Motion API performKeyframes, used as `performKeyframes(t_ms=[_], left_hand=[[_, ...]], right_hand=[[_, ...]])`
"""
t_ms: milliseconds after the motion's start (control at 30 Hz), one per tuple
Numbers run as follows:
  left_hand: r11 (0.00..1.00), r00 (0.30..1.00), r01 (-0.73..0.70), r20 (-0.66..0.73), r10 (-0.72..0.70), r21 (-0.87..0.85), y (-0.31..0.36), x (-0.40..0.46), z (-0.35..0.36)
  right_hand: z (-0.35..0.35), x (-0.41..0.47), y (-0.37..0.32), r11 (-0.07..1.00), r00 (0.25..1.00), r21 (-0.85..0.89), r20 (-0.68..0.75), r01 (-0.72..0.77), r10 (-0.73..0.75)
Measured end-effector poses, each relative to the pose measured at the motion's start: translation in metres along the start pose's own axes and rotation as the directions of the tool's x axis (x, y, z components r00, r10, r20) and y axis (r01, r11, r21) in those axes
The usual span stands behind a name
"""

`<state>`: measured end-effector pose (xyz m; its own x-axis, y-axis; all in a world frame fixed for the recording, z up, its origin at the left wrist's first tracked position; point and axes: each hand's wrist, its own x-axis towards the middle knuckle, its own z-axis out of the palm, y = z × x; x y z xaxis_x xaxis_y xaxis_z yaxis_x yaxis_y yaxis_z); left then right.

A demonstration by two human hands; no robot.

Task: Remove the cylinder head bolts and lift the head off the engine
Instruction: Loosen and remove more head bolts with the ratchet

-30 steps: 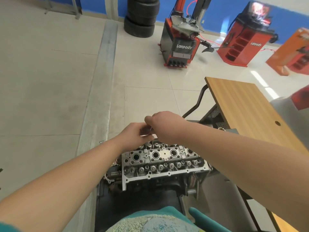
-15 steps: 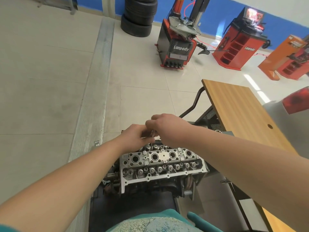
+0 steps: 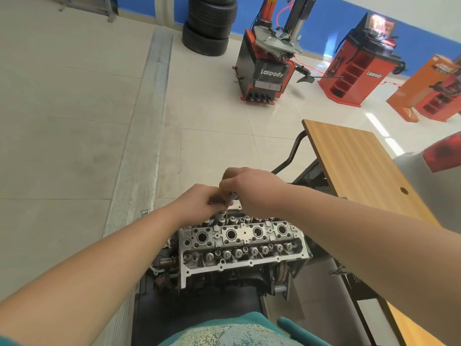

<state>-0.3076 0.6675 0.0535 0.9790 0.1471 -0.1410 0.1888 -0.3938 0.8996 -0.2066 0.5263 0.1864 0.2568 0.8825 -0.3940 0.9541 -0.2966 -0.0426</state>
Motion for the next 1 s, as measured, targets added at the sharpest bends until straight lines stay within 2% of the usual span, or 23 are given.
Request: performKeyframes(t_ms=[100,200,267,367,433,500,533,600,633,700,800,867,967,1000], left_hand=[[1.000,0.999,-0.007,-0.048,0.008,0.029,0.002,0.001,-0.002],[1.000,0.997,-0.020,-0.075,0.021,0.004,0.002,0.001,0.003],[0.999,0.997,-0.044,-0.069,0.042,-0.030,0.001,-0.001,0.006],[0.999,1.000,-0.016,-0.016,0.015,-0.030,-0.004,-0.003,0.007],[0.999,0.999,0.010,-0.034,-0.011,-0.032,-0.006,-0.003,0.007],[0.999,0.997,0.006,-0.083,-0.010,-0.043,-0.004,-0.003,0.005],[0.999,0.994,-0.003,-0.114,-0.003,-0.050,-0.003,-0.002,0.005],[0.998,0.987,-0.010,-0.161,-0.001,-0.068,-0.003,0.000,0.005],[0.997,0.987,-0.010,-0.160,-0.001,-0.072,-0.004,0.001,0.006],[0.997,0.994,-0.015,-0.105,0.006,-0.080,-0.003,0.000,0.006],[0.996,1.000,0.011,-0.021,-0.013,-0.093,-0.004,-0.004,0.004],[0.998,0.999,0.010,-0.042,-0.013,-0.067,0.000,-0.004,0.003],[1.000,0.991,0.012,-0.131,-0.015,-0.024,0.004,-0.001,0.005],[1.000,0.992,0.004,-0.130,-0.008,-0.029,0.004,0.000,0.006]], right_hand=[[0.002,0.000,-0.005,0.991,0.994,0.096,-0.059,-0.090,0.096],[0.006,0.009,-0.009,0.961,0.959,-0.021,-0.076,-0.276,0.274],[0.007,0.010,-0.009,0.968,0.971,-0.091,-0.079,-0.233,0.226],[0.006,0.006,-0.002,0.997,0.999,-0.059,-0.037,-0.041,0.039],[0.003,0.002,0.000,0.997,0.996,0.016,-0.036,0.081,-0.081],[0.002,0.000,-0.004,0.993,0.994,0.110,-0.101,0.046,-0.035],[0.003,0.002,-0.005,0.992,0.993,0.119,-0.111,-0.031,0.044],[0.003,0.007,-0.007,0.975,0.972,0.056,-0.086,-0.215,0.220],[0.004,0.008,-0.009,0.968,0.966,0.023,-0.062,-0.249,0.250],[0.003,0.007,-0.009,0.979,0.978,-0.002,-0.033,-0.205,0.205],[-0.002,0.000,-0.005,0.998,0.998,-0.041,-0.021,-0.055,0.054],[-0.004,-0.002,-0.007,0.997,0.994,-0.022,-0.081,-0.077,0.075],[0.003,0.005,-0.009,0.968,0.973,-0.116,-0.081,-0.224,0.216],[0.005,0.006,-0.009,0.963,0.973,-0.146,-0.084,-0.226,0.216]])
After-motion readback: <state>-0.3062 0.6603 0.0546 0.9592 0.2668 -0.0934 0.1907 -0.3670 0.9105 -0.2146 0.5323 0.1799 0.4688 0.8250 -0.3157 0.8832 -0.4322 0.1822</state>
